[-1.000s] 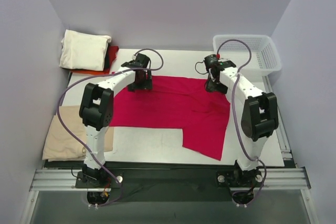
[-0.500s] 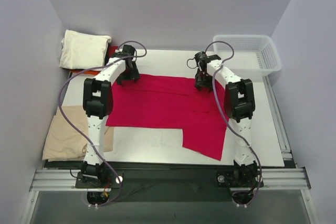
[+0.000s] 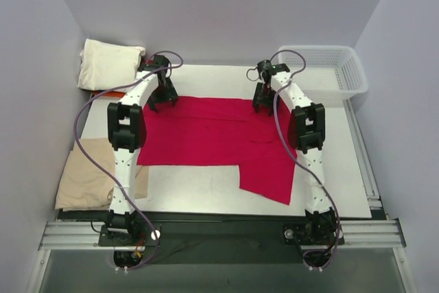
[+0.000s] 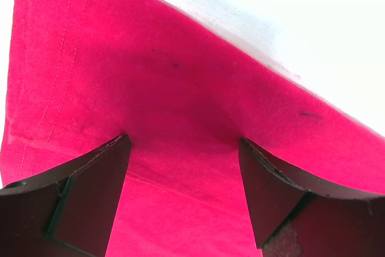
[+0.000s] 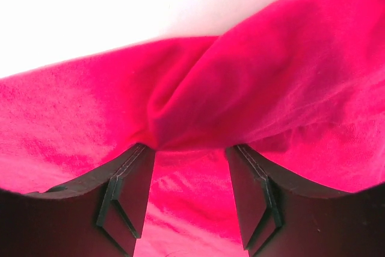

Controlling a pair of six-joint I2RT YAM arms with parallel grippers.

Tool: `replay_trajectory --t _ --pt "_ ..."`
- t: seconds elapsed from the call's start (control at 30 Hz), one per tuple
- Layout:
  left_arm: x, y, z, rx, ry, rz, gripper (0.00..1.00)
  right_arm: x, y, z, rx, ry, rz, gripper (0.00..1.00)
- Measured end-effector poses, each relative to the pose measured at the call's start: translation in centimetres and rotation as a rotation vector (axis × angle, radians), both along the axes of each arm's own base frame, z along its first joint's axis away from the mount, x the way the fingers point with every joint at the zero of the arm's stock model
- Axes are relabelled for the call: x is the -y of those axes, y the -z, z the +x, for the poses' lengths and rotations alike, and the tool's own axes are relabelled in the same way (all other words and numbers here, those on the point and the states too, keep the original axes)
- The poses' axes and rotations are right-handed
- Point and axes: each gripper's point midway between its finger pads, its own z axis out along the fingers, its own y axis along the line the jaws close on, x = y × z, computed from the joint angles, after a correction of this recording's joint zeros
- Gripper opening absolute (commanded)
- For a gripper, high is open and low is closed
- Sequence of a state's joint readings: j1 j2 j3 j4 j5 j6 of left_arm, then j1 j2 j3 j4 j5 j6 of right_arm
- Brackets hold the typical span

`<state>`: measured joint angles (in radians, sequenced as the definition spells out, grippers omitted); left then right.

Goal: Fold and stack the t-shirts
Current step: Fold the flattened tshirt in 1/3 of the way

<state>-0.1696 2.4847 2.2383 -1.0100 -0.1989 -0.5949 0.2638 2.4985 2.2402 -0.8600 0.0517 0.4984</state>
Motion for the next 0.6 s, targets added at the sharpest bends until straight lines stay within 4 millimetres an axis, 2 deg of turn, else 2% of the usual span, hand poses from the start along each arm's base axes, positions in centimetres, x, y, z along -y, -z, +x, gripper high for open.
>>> replay_trajectory --t 0.27,0.47,0.6 --pt "0.0 -0.1 0.1 -0.007 0.009 -0.049 0.84 0.5 -0.7 2.0 0.027 0.014 0.075 0.52" --pt "0.3 -0.3 0.3 0.029 0.059 -0.079 0.84 1.4 -1.3 2.9 0.079 -0.022 0.029 0.52" --pt "0.6 -0.7 0.2 0.072 0.092 -0.092 0.84 1.9 -4.2 1.8 0.128 -0.055 -0.029 0.52"
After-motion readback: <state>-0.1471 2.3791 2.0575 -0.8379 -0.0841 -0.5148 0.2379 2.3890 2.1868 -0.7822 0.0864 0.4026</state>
